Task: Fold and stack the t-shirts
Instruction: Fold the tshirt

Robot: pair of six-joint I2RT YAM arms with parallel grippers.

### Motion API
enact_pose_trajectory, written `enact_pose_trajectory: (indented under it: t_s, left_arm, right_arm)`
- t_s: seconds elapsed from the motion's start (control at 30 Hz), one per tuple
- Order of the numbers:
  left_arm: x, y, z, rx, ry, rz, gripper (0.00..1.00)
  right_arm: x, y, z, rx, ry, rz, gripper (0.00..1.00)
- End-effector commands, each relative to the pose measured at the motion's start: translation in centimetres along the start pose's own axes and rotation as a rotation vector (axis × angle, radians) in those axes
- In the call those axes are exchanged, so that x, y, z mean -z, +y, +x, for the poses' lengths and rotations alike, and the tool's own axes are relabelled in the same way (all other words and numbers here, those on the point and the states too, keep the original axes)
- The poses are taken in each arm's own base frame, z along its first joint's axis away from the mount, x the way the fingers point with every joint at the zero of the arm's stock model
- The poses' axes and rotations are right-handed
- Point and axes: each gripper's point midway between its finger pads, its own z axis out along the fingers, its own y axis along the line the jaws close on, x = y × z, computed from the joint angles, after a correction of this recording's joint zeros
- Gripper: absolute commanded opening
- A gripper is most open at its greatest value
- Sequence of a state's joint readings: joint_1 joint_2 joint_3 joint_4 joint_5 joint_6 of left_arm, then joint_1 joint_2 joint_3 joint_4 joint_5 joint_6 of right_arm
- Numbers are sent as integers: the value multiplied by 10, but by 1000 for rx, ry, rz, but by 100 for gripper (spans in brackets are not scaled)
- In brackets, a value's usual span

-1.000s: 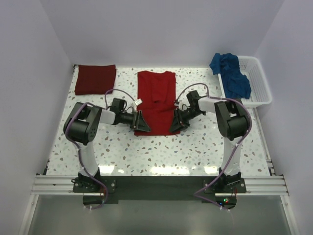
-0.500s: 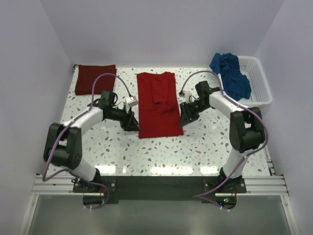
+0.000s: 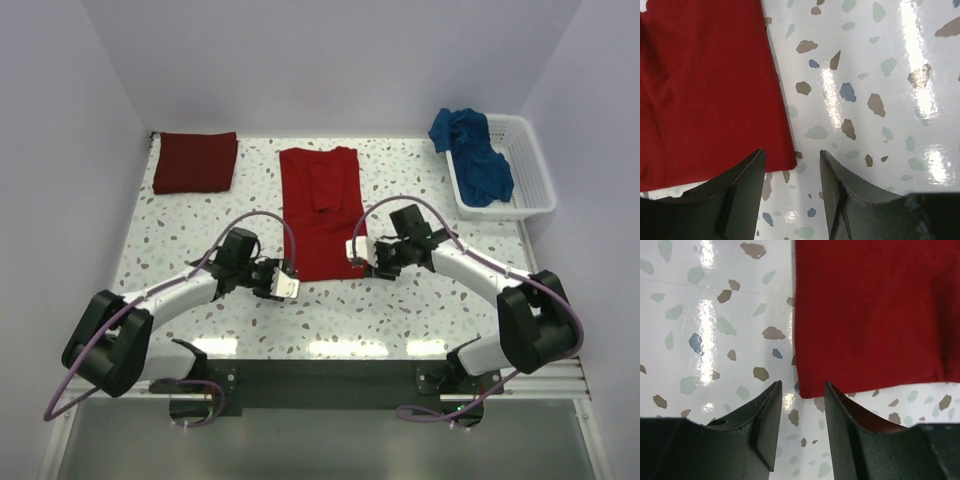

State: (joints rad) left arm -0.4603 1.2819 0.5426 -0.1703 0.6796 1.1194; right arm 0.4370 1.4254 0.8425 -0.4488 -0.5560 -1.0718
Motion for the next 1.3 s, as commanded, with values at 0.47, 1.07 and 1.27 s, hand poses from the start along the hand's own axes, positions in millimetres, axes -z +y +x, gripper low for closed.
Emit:
enact_pose_trajectory:
  t_s: [0.47, 1.07, 1.27]
  left_arm:
    - [-27, 7, 28, -168, 116, 11, 42]
    - [39, 147, -32, 25, 28, -211, 0]
    - [47, 147, -49, 15, -5, -190, 0]
  right_arm:
    - [-48, -1, 40, 282, 134, -21, 40]
    - [24, -100, -38, 18, 72, 209, 0]
    - [44, -109, -52, 3, 71, 214, 0]
